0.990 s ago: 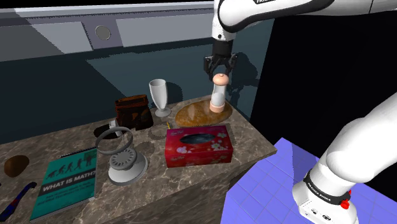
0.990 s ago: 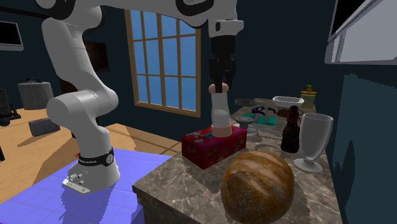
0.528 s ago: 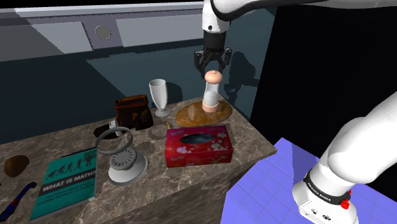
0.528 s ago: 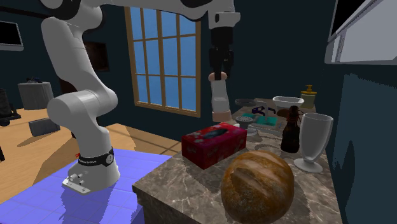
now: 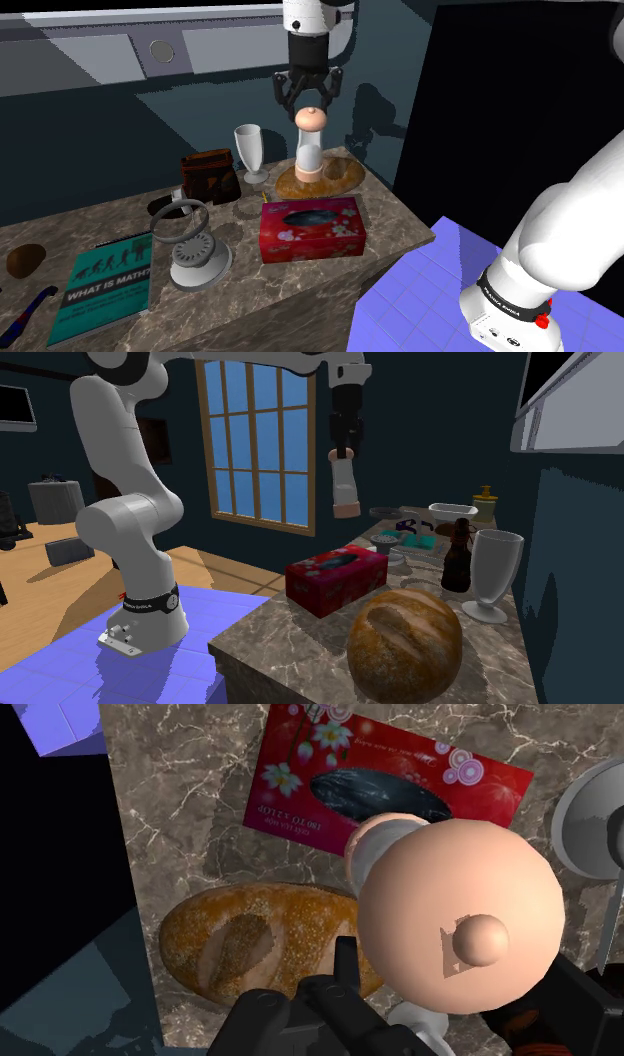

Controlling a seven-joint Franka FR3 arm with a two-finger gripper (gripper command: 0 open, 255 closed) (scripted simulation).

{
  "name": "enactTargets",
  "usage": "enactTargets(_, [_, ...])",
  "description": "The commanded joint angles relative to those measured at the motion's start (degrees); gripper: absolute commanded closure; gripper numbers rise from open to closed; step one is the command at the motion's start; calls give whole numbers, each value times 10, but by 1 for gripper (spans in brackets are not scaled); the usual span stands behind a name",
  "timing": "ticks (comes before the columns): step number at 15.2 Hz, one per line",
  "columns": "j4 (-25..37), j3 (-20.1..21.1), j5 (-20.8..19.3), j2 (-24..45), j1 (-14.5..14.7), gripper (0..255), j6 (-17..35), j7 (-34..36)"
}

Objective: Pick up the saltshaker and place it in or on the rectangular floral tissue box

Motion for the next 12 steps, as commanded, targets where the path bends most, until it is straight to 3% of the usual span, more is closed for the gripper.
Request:
enactTargets(1, [-6, 4, 0, 1, 3, 255, 7, 7])
enactTargets(12, [-104, 4, 4, -11, 4, 255, 93, 7])
